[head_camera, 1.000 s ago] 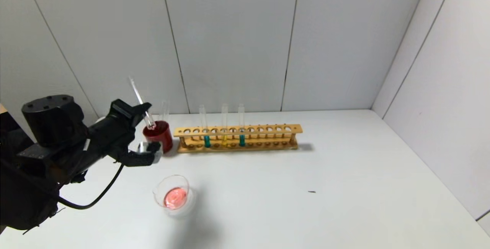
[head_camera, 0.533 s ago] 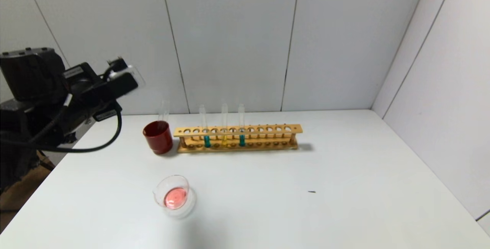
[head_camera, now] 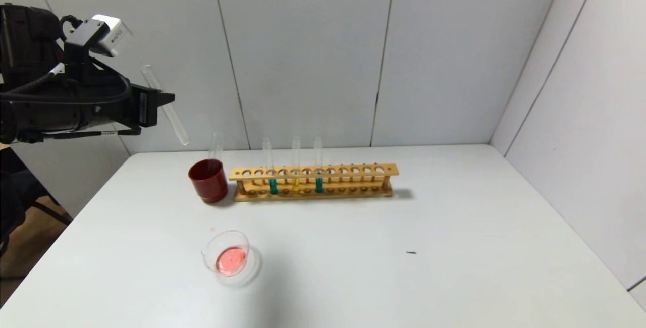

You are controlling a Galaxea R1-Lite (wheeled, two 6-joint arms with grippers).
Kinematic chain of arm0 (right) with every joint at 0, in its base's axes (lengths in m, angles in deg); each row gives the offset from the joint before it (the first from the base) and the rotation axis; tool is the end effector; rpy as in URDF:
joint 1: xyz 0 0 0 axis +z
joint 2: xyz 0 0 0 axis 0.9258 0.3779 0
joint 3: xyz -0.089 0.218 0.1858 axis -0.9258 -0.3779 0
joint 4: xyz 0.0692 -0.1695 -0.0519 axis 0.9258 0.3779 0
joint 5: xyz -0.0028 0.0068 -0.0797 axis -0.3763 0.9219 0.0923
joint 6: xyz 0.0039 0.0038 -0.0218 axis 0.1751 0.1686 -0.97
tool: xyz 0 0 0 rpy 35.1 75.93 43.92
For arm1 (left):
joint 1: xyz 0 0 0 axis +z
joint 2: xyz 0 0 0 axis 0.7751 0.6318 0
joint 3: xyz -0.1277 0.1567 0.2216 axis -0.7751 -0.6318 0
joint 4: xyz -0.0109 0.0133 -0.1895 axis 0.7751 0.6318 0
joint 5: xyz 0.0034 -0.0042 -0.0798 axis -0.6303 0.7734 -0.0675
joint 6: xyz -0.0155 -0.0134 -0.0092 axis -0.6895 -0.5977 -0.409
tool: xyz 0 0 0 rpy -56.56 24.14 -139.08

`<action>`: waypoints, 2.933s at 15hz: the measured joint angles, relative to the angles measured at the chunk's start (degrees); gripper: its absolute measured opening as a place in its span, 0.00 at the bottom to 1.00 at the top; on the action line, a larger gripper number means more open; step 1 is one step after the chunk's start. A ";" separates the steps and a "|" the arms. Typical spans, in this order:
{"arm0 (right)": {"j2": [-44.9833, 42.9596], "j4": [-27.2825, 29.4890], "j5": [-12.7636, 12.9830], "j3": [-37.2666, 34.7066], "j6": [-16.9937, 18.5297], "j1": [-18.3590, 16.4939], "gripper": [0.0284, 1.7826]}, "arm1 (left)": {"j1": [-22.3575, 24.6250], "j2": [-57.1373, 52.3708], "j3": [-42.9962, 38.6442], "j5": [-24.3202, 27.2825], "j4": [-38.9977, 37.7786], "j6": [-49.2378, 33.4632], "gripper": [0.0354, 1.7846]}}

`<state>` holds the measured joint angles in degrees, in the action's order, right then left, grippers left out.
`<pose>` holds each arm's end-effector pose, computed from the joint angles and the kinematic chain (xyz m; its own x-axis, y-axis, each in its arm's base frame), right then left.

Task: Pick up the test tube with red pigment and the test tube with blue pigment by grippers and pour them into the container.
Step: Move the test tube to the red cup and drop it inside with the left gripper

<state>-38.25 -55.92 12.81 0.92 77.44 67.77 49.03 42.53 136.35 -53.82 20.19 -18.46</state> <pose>-0.0227 0.0001 0.0752 1.0000 0.0038 -0.0036 -0.0038 1.0000 0.0038 0.2903 -0.0137 0.2733 0.9481 -0.2373 -0.2117 0.2693 0.9531 0.1378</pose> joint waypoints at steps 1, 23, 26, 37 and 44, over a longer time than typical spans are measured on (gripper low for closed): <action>0.00 0.00 0.00 0.00 -0.01 0.00 0.98 | 0.61 0.61 -1.51 1.73 -3.17 -0.38 0.17; -0.02 0.00 0.00 0.00 0.00 0.00 0.98 | 6.74 21.25 -7.02 11.72 -20.18 1.77 0.17; -0.02 0.00 0.00 0.00 0.02 0.00 0.98 | 6.78 23.74 -7.79 11.82 -25.51 1.77 0.17; -0.02 0.00 0.00 0.00 0.02 0.00 0.98 | 6.67 27.64 -8.02 12.08 -29.29 1.77 0.17; -0.02 0.00 0.00 0.00 0.00 0.00 0.98 | 6.69 28.92 -7.41 12.07 -32.22 1.77 0.37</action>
<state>-38.28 -55.92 12.81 0.92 77.44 67.77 55.72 71.45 128.94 -41.75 -12.03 -16.69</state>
